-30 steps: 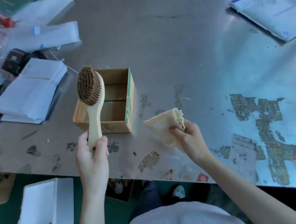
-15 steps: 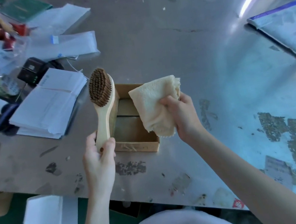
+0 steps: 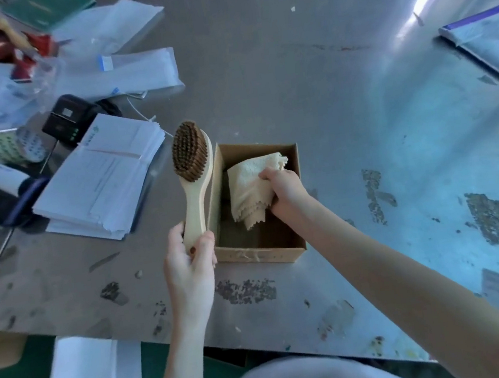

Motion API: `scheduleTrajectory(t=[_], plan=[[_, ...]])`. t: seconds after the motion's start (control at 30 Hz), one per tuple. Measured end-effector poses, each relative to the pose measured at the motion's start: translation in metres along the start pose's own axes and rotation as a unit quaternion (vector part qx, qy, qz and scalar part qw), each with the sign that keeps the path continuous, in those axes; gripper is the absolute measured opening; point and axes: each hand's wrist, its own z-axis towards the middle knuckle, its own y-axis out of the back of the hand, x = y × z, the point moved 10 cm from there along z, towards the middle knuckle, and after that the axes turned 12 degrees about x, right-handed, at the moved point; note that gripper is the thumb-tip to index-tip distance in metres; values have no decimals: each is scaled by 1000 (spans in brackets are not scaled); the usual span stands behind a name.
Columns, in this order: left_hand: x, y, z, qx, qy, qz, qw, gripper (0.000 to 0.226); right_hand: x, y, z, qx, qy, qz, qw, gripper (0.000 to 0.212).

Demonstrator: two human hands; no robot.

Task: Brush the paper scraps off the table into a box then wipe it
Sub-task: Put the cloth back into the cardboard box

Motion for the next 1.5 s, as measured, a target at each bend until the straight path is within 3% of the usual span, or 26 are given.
scheduleTrajectory(t=[0.23, 0.37, 0.57, 0.9, 0.97, 1.07, 1.13, 1.2, 1.33, 1.5], plan=[[7, -11, 0, 21, 5, -14, 1000, 22, -9, 10, 13, -33, 12, -4, 999, 32], [20, -18, -1, 39, 27, -1, 999, 22, -2, 18, 3, -87, 35, -102, 990, 34], [28, -25, -10, 39, 36, -2, 999, 21, 28, 17, -26, -36, 150, -251, 956, 69], [33, -31, -11, 24, 43, -6, 999, 20, 44, -15, -58, 35, 247, -510, 823, 59], [32, -31, -12, 20, 44, -5, 999, 20, 26, -28, -44, 95, 192, -592, 777, 57], [32, -31, -12, 18, 43, 3, 999, 22, -20, -36, -15, 173, 52, -723, 666, 63], [30, -31, -12, 20, 41, 12, 999, 24, -45, -32, -3, 199, -18, -778, 595, 69], [30, -31, -12, 20, 40, 25, 999, 24, -57, -29, 5, 205, -45, -807, 551, 72], [29, -30, -14, 28, 41, 38, 998, 26, -47, -29, 17, 177, -24, -834, 522, 72], [21, -30, -18, 24, 32, 65, 997, 27, -33, -31, 22, 144, 18, -816, 560, 69]])
